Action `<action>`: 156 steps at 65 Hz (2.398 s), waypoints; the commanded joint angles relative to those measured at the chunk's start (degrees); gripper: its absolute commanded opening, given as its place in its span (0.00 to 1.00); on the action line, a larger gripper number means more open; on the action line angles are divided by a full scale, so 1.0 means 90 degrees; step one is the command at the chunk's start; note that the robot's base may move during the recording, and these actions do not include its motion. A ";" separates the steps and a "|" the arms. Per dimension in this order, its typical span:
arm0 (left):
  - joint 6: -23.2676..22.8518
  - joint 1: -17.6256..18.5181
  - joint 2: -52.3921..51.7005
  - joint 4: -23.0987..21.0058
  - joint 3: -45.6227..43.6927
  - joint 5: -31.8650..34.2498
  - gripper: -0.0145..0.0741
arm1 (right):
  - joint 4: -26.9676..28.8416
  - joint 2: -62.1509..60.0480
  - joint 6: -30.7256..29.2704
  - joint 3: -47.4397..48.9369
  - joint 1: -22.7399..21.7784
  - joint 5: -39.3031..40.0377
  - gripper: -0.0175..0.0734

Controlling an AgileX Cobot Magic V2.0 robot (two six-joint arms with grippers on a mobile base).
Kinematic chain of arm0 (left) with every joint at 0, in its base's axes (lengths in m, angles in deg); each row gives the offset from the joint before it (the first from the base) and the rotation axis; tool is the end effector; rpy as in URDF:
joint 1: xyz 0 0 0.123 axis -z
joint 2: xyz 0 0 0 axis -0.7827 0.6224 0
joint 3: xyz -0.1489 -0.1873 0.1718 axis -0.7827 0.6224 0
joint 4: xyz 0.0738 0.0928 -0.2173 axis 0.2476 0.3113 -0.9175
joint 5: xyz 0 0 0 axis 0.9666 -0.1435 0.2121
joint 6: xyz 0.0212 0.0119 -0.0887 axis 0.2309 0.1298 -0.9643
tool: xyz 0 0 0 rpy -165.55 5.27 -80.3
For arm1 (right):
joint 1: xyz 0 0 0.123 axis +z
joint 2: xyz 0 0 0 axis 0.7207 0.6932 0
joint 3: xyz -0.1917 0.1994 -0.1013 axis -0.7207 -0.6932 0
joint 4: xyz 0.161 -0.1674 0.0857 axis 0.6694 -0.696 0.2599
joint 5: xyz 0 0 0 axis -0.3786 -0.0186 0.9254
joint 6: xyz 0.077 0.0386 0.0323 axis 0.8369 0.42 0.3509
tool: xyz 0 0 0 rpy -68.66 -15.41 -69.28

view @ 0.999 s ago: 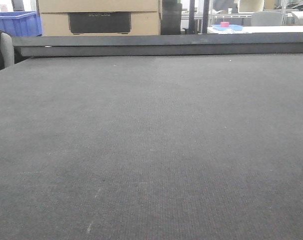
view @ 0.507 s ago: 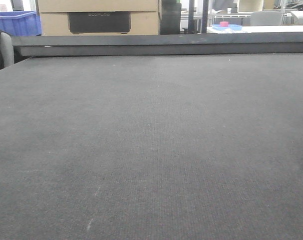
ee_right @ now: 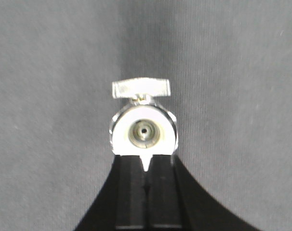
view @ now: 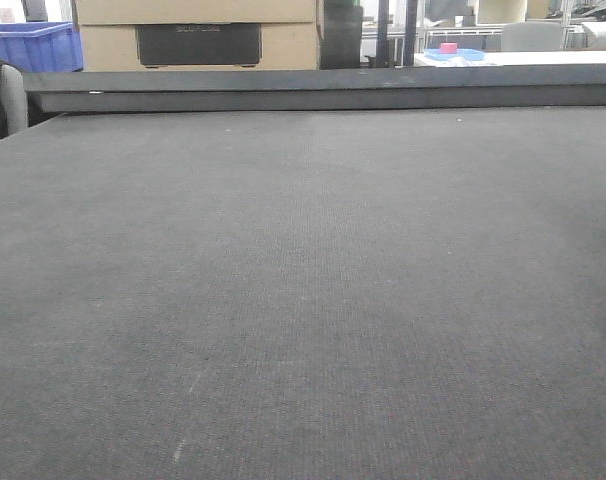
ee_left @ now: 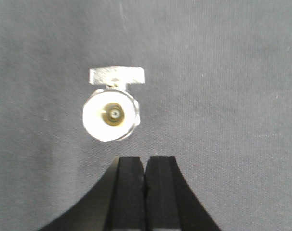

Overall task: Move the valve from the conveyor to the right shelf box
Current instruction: 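Close the left and right grippers around each valve's white cap, then lift both held valves up off the conveyor belt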

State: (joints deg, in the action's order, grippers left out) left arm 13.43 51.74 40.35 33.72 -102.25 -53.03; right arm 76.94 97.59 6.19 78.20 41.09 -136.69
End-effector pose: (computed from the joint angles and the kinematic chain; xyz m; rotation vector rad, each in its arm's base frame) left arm 0.2101 0.0013 0.3255 -0.0581 2.7650 0.0201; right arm 0.2116 -0.0133 0.3269 0.1076 2.8230 0.0607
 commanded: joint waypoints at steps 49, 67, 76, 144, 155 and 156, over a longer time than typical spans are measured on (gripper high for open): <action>-0.0067 0.0005 0.0049 -0.0200 -0.0050 0.0153 0.04 | -0.0096 0.1716 0.0007 -0.0329 0.0000 0.0908 0.64; -0.0067 0.0005 0.0049 -0.0248 -0.0050 0.0153 0.04 | -0.0096 0.1716 0.0007 -0.0329 0.0000 0.0810 0.36; -0.0322 -0.0096 0.0064 -0.0271 -0.0092 0.0140 0.04 | -0.0096 0.1716 0.0007 -0.0329 0.0000 0.0720 0.00; 0.0485 -0.0544 0.2521 0.0057 -0.0850 -0.0336 0.71 | 0.0005 0.0538 0.0007 -0.0317 0.0000 0.0586 0.01; 0.0485 -0.0544 0.2699 0.0057 -0.0850 -0.0297 0.65 | 0.0005 0.0538 0.0007 -0.0317 0.0000 0.0586 0.01; 0.0485 -0.0544 0.2712 0.0057 -0.0850 -0.0297 0.63 | 0.0005 0.0538 0.0007 -0.0317 0.0000 0.0586 0.01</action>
State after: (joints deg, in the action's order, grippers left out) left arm 17.83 46.90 64.33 34.47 -109.55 -55.89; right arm 77.38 103.34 6.19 75.03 41.09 -131.81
